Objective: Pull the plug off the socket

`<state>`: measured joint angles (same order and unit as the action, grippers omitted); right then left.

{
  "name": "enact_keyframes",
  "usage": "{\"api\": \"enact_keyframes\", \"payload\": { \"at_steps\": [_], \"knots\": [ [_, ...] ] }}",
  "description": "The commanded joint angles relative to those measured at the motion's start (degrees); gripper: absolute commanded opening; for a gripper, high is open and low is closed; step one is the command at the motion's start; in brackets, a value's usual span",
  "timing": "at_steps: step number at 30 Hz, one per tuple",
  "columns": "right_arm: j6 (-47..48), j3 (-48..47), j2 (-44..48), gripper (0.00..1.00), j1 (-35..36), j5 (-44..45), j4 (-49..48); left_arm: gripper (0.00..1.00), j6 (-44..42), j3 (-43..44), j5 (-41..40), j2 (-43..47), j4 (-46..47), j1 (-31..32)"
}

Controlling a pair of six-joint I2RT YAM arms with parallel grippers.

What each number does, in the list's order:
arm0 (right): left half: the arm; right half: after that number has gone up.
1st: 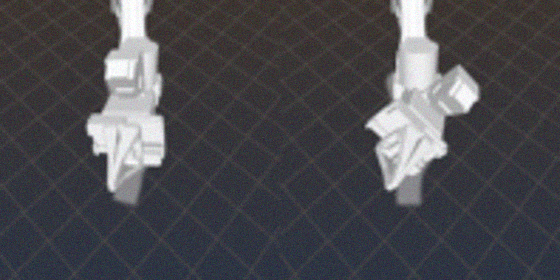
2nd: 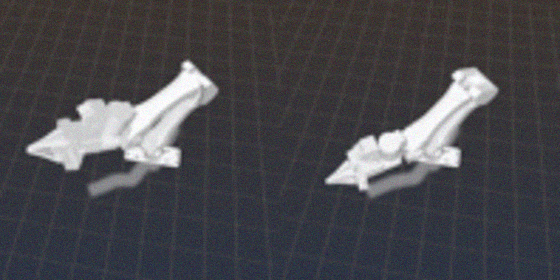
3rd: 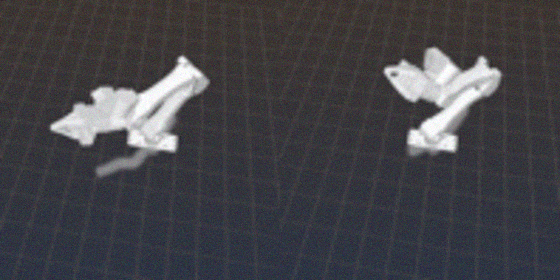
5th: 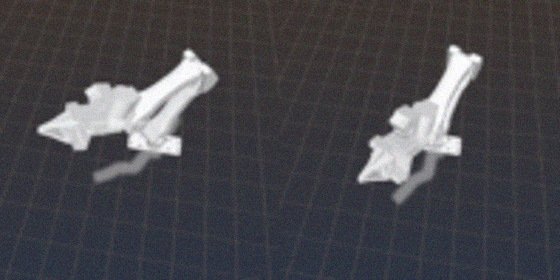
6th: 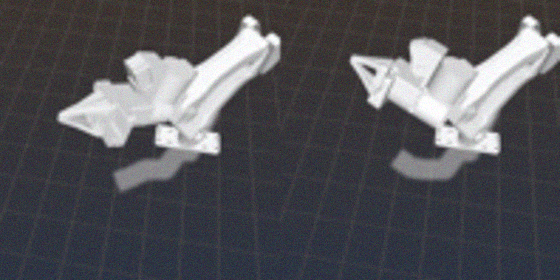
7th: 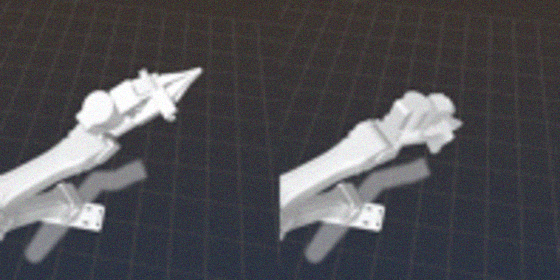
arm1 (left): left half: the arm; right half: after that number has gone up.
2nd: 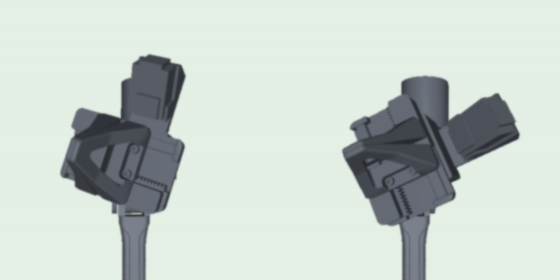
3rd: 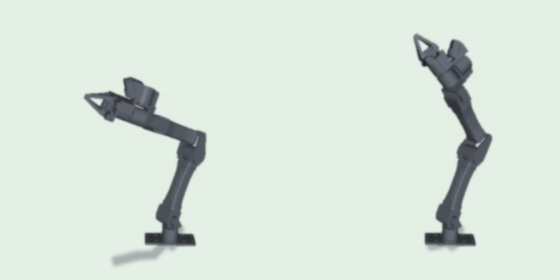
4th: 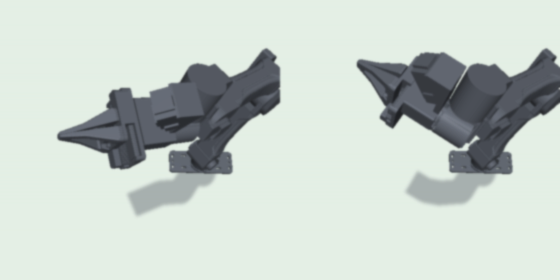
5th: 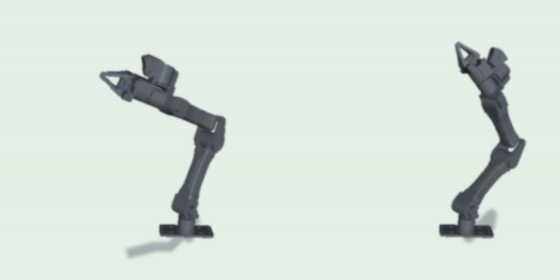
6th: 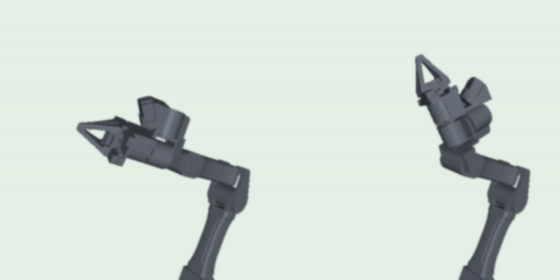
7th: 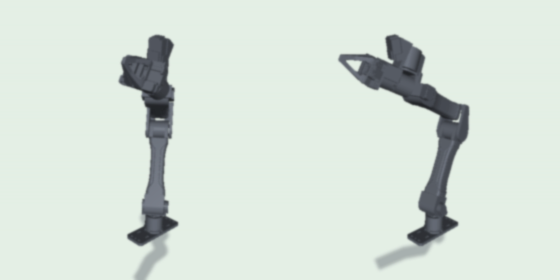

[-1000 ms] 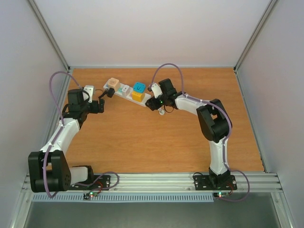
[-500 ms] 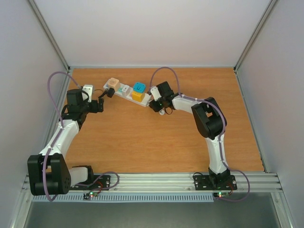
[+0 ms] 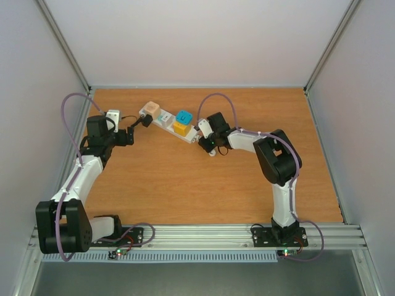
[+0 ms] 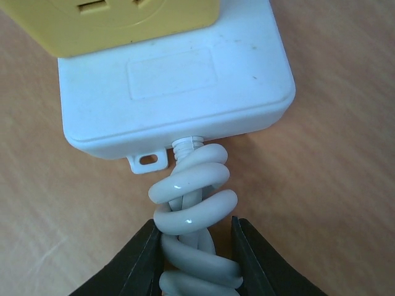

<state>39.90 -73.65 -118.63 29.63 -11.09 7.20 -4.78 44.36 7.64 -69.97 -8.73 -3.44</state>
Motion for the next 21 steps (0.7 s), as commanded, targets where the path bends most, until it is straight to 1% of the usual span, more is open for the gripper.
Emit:
{"api": "enact_keyframes", "payload": {
  "at_steps": [1, 10, 15, 21],
  "knots": [
    [1.42, 4.53, 4.85, 0.27, 0.34, 0.81, 2.17, 1.0, 0.48, -0.71, 1.35, 1.51, 3.96, 0.24],
    [3.36, 15.18, 13.25, 0.25, 0.32, 0.9, 2.55, 1.0, -0.63, -2.84, 3.14, 3.45, 6.13, 0.23],
    [4.32, 21.68, 17.14, 0.25, 0.34, 1.79, 2.03, 1.0, -2.53, -3.06, 7.89, 4.43, 5.75, 0.28],
    [5.53, 28.44, 22.67, 0.24, 0.32, 1.03, 2.26, 1.0, -9.4, -0.53, 14.22, 2.83, 1.09, 0.3]
  ]
}}
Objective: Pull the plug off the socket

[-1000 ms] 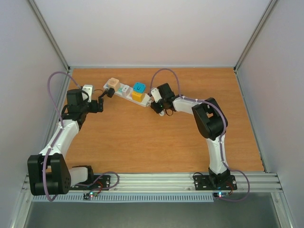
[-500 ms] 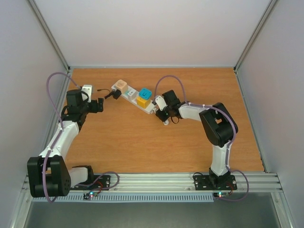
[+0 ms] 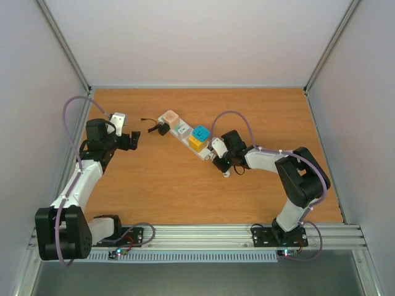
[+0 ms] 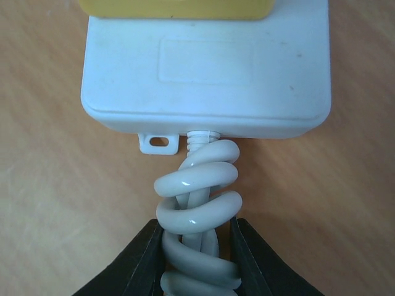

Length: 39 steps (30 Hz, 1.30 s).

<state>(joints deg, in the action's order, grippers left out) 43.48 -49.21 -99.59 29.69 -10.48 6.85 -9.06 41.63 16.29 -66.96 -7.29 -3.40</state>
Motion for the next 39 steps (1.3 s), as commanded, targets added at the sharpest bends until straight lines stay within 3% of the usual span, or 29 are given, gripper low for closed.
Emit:
{"api": "enact_keyframes", "payload": {
  "at_steps": [1, 9, 23, 29, 35, 39],
  "knots": [
    [2.16, 5.05, 4.59, 0.24, 0.26, 0.19, 2.71, 1.0, -5.69, 2.45, 6.49, -0.45, -0.73, 0.24],
    [5.86, 11.92, 9.46, 0.23, 0.09, -0.33, 3.63, 1.0, -11.1, 7.09, 14.75, -5.14, -7.35, 0.37],
    [9.19, 17.38, 18.86, 0.26, -0.32, -5.14, 10.25, 0.97, -14.07, 6.34, 17.58, -6.93, -8.31, 1.49],
    [8.42, 15.76, 23.05, 0.37, -0.84, -6.83, 15.47, 0.92, -16.55, 6.83, 19.21, -7.38, -10.6, 1.66],
    [7.93, 10.96, 26.16, 0.69, -2.16, -6.92, 24.01, 0.91, -18.13, 7.03, 20.54, -7.14, -12.06, 1.68],
    [7.82, 6.52, 28.32, 0.79, -2.47, -6.16, 30.2, 0.91, -18.62, 7.0, 21.18, -6.92, -12.39, 1.68]
  ]
}}
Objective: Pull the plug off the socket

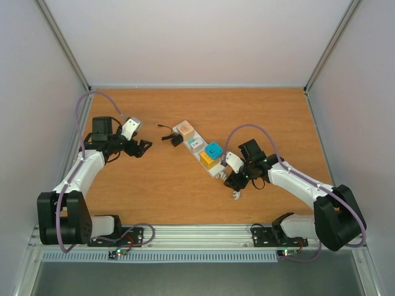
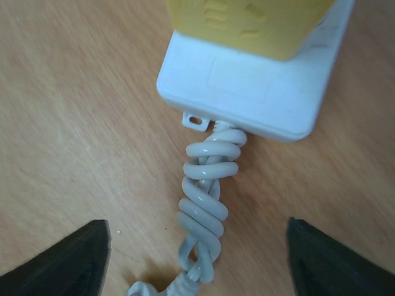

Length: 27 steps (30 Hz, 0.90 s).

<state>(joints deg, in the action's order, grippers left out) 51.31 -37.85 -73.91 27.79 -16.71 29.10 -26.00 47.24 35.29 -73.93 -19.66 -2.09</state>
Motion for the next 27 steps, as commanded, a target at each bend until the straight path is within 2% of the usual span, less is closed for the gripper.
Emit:
{"api": "enact_keyframes", "payload": {
  "at_steps": [1, 2, 6, 9, 17, 27],
  "knots": [
    [0.06, -6.23, 2.87, 0.9, -0.73, 0.14, 9.56, 0.91, -1.69, 1.36, 2.28, 0.09, -0.03, 0.41],
    [0.04, -8.08, 3.09, 0.97, -0.99, 0.06, 11.34, 0.91, -1.69, 1.28, 2.44, 0.24, 0.03, 0.37],
    [-3.02, -18.08, 1.57, 0.99, -1.51, -2.72, 15.61, 0.92, -1.37, 0.73, 2.66, 0.54, 1.13, 0.42],
    [-8.49, -29.11, -3.63, 0.99, -1.56, -5.45, 16.94, 0.92, -1.33, 0.84, 2.68, 0.29, 1.34, 0.36],
    [-23.58, -54.58, -23.74, 0.9, 0.93, -2.3, 10.82, 0.88, -1.6, 1.12, 2.71, 0.3, -0.35, 0.5],
    [-27.42, -66.28, -40.82, 0.89, 6.36, 4.53, 7.03, 0.88, -1.69, -0.75, 1.34, 2.7, -0.47, 0.51]
  ]
}}
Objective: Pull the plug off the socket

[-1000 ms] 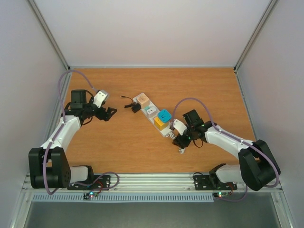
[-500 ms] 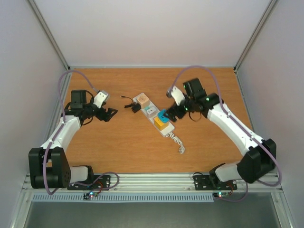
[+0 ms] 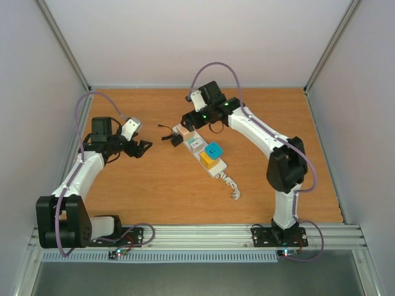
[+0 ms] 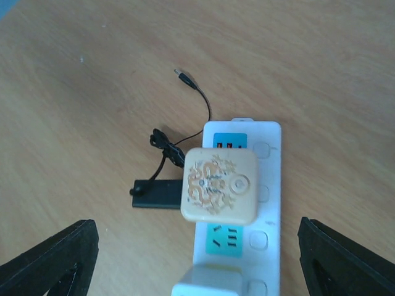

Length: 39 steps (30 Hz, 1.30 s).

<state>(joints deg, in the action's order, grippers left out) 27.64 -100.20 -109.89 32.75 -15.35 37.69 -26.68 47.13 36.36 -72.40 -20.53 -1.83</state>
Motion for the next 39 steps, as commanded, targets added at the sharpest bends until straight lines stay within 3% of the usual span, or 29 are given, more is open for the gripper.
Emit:
{"api": "enact_keyframes", "payload": {
  "at_steps": [1, 11, 15, 28, 39],
  "knots": [
    [-3.81, -4.72, -6.41, 0.89, 1.82, 3.98, -1.9, 0.88, -1.21, -0.76, 0.57, 1.08, 0.26, 0.24],
    [-4.17, -10.89, -18.21, 0.81, 3.28, 10.09, -3.18, 0.88, -0.97, -1.58, 1.78, 0.37, 0.98, 0.69],
    [-4.5, -11.66, -19.88, 0.71, 3.28, 9.27, -3.01, 0.87, -1.94, -1.87, 1.33, -0.8, 1.17, 1.03],
    [-5.95, -5.53, -17.03, 0.55, 3.35, 5.11, -3.18, 0.85, -1.43, -0.59, 1.45, -3.7, 2.46, 1.56],
    [-5.94, 4.43, -11.72, 0.5, 6.19, 2.47, -7.33, 0.82, -1.59, -0.87, -1.57, -8.03, 7.37, 10.3]
  ]
}}
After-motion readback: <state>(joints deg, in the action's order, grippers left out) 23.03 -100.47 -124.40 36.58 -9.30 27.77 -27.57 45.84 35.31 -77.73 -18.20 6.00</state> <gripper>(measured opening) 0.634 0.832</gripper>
